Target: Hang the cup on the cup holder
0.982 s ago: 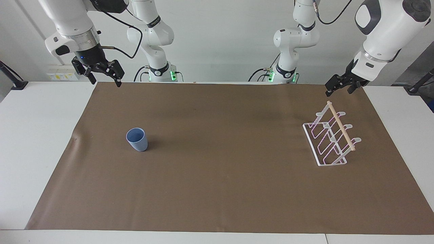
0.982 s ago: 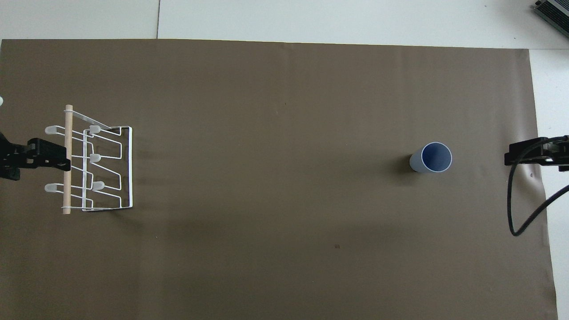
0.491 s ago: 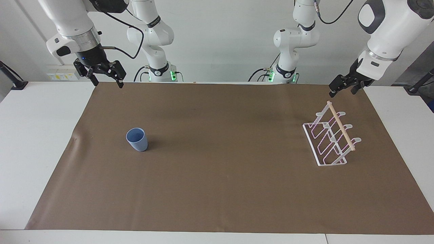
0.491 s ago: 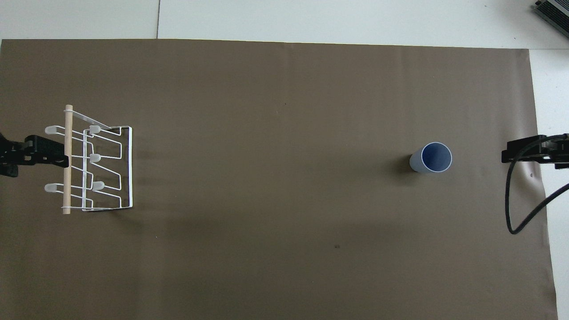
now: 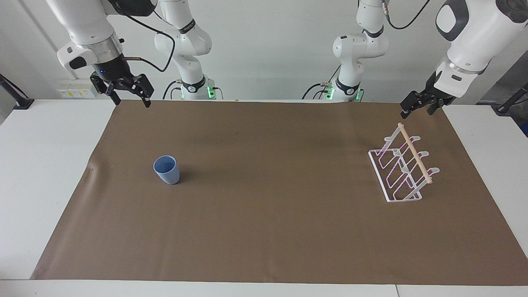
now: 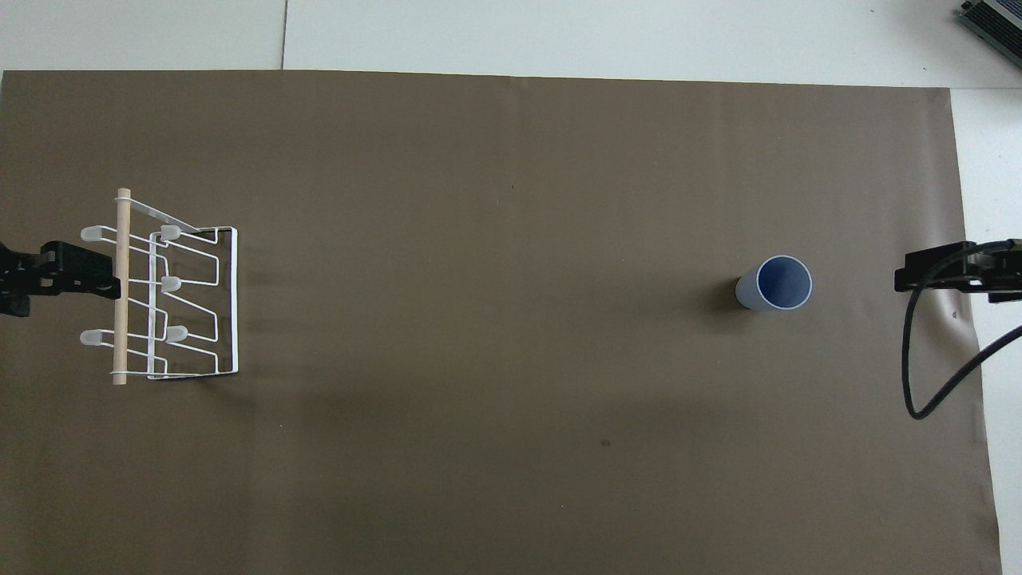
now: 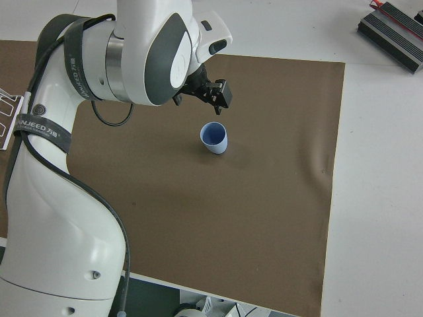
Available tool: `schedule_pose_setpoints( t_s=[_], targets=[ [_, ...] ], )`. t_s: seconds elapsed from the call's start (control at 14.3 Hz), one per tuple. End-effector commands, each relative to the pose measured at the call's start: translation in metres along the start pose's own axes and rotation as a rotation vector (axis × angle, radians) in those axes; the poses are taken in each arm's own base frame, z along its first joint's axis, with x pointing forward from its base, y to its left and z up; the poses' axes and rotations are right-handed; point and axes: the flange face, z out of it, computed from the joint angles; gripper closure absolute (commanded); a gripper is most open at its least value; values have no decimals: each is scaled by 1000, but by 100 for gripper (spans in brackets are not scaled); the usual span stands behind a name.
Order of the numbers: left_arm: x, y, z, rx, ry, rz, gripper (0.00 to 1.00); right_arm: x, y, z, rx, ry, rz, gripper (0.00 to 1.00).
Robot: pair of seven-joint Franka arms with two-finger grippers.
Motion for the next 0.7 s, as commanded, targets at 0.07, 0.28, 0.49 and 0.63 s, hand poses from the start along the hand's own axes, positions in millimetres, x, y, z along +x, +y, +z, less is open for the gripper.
schedule_pose_setpoints(
  t_s=[0.07,0.28,0.49,0.63],
  targets=[
    [-3,-2,-5,0,13,0,0,-8,2,2,8,28,-19,0],
    [-4,-2,-4,0,11,-4,0,4,7,30,9,88,-62,0],
    [-4,-2,-3,0,8,-5,0,22,15,75,1,93,-184,0],
    [-4,-2,-3,0,8,-5,0,34,22,108,-3,83,-210,0]
  ],
)
